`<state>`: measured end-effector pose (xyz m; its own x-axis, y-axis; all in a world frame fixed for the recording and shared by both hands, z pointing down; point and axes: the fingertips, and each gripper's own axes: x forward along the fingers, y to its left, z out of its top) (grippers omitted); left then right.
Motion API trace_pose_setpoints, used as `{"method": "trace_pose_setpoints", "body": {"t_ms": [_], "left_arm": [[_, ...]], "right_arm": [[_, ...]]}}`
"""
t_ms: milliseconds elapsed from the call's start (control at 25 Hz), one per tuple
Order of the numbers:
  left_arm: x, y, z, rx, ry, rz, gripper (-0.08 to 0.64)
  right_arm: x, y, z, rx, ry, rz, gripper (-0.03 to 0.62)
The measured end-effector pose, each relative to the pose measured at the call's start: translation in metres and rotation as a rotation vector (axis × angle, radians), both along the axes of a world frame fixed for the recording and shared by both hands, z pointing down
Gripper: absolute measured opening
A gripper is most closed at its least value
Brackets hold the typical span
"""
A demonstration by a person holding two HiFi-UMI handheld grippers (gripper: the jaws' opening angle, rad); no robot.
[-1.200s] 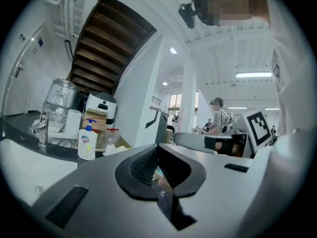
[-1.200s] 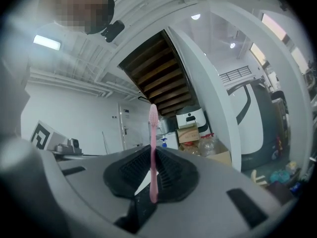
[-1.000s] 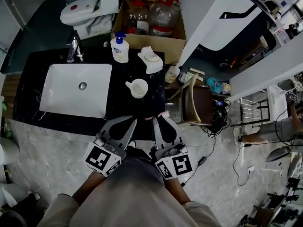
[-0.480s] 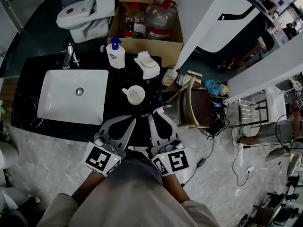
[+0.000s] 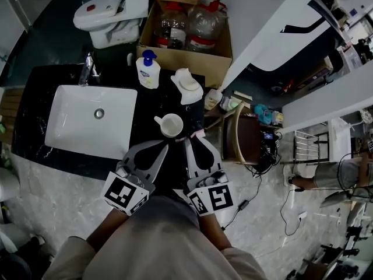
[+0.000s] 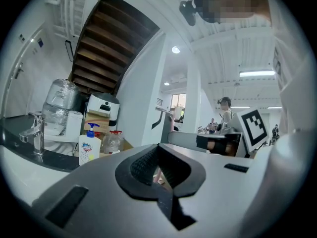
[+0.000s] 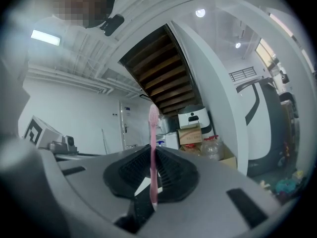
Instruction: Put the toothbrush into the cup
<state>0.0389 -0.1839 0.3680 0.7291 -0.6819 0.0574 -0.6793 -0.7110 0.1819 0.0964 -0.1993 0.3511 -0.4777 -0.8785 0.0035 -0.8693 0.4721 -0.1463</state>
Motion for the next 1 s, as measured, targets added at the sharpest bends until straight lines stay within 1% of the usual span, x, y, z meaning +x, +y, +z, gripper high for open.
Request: {"method": "trace_pose_setpoints", "body": {"t_ms": [400, 640, 1000], "left_arm": [[-0.005, -0.028, 0.008, -0.030, 0.002, 0.014, 0.011], [-0.015, -0.042, 0.016, -0.058, -0.004, 0.007, 0.011], [-0.022, -0.054, 0.024, -0.085, 0.000, 0.017, 0.011]], "right_arm": [[-0.005, -0.032, 0.012, -0.034, 0.006, 0.004, 0.038], [-0.005, -0.049, 0.022, -0.062, 0.006, 0.022, 0.038], [-0.010, -0.061, 0.045, -0.118, 0.012, 0.037, 0.038]]}}
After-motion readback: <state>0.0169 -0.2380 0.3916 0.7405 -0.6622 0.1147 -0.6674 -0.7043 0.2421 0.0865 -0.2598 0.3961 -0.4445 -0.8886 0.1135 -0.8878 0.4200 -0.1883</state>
